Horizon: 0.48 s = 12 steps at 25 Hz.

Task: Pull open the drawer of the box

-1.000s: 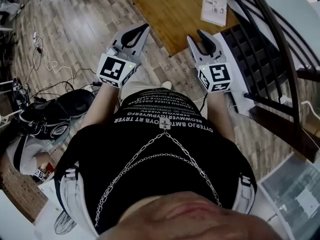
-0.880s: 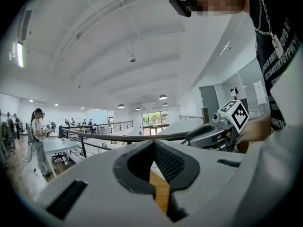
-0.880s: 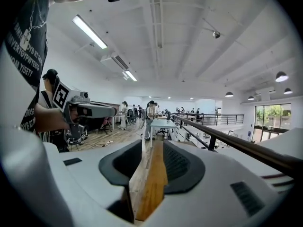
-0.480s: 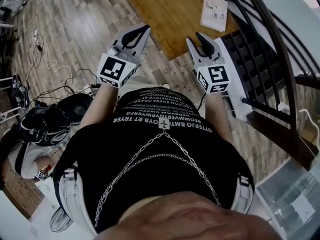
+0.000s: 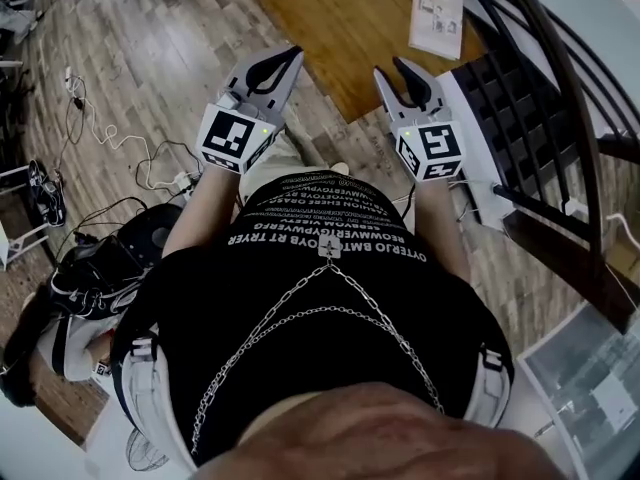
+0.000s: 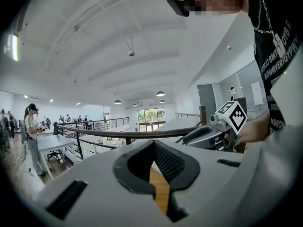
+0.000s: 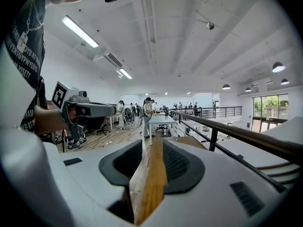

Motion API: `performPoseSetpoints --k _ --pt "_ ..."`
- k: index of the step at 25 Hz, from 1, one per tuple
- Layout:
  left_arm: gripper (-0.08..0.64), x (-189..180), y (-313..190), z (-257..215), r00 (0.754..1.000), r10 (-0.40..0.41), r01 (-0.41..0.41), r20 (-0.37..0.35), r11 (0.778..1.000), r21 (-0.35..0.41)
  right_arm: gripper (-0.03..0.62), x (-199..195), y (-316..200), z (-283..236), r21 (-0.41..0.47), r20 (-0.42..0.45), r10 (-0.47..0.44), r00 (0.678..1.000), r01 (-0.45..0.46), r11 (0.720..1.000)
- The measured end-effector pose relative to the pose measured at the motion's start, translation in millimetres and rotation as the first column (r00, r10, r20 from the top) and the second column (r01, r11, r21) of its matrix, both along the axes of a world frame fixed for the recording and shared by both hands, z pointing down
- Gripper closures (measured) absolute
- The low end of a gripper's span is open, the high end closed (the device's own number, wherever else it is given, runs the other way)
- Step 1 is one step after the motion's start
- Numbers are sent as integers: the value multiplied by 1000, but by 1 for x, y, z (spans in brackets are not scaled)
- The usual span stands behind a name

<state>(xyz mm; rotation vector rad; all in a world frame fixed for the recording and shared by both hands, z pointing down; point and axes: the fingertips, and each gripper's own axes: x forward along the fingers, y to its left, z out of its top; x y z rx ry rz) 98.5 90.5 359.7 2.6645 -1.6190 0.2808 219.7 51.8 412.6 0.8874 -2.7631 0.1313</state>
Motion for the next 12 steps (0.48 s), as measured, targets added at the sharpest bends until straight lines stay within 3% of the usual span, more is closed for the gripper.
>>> performPoseSetpoints --k 12 --pt "554 -95 -55 -1 998 62 -62 -15 998 1 460 -95 -43 -9 6 -29 42 999 -42 999"
